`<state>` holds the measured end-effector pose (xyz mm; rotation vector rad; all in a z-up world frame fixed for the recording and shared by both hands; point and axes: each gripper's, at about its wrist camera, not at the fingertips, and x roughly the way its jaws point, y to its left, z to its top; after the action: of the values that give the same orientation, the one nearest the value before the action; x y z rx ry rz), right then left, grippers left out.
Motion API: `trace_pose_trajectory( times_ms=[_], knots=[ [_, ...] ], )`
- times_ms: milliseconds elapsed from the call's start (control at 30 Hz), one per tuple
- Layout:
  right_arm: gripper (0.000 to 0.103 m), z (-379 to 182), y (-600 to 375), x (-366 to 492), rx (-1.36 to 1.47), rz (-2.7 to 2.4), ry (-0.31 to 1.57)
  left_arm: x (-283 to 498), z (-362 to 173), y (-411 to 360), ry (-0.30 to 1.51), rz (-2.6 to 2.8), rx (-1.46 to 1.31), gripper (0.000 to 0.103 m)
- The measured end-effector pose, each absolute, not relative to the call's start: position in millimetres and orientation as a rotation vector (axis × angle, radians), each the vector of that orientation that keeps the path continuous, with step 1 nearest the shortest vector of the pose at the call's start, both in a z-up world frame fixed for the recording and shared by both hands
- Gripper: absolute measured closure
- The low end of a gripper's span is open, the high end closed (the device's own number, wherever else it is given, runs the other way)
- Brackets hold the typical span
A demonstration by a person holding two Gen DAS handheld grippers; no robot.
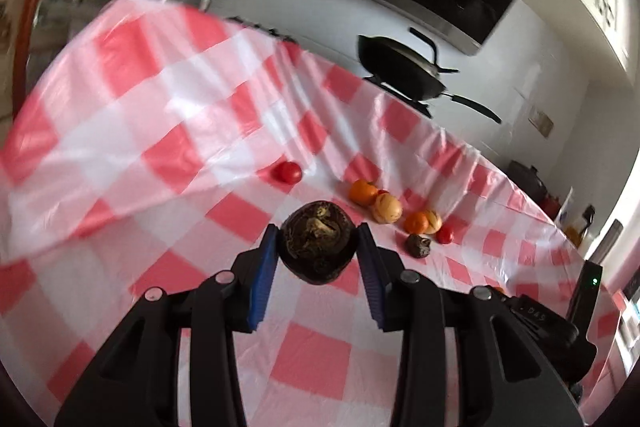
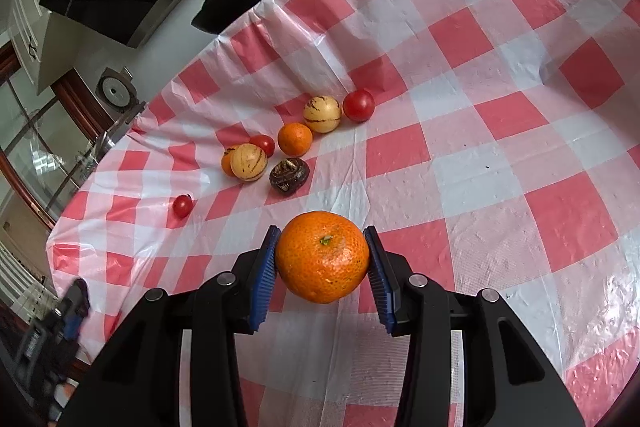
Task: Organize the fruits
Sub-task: 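Carry both fruits into the white box and open both tools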
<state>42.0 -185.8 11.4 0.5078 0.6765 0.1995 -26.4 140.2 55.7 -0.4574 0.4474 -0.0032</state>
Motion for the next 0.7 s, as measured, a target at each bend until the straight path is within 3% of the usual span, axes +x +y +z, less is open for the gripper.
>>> trace_pose_trajectory(
  times_ms=[333,700],
  knots=[
    [0.061,13,-188,35,0.517,0.191,0.647,-41,50,170,0.407,-0.048,-0.581,0.063],
    [0.061,34,-137,-46,0.467,0.346,0.573,-57,49,170,0.397,-0.075,-0.57,0.063]
  ],
)
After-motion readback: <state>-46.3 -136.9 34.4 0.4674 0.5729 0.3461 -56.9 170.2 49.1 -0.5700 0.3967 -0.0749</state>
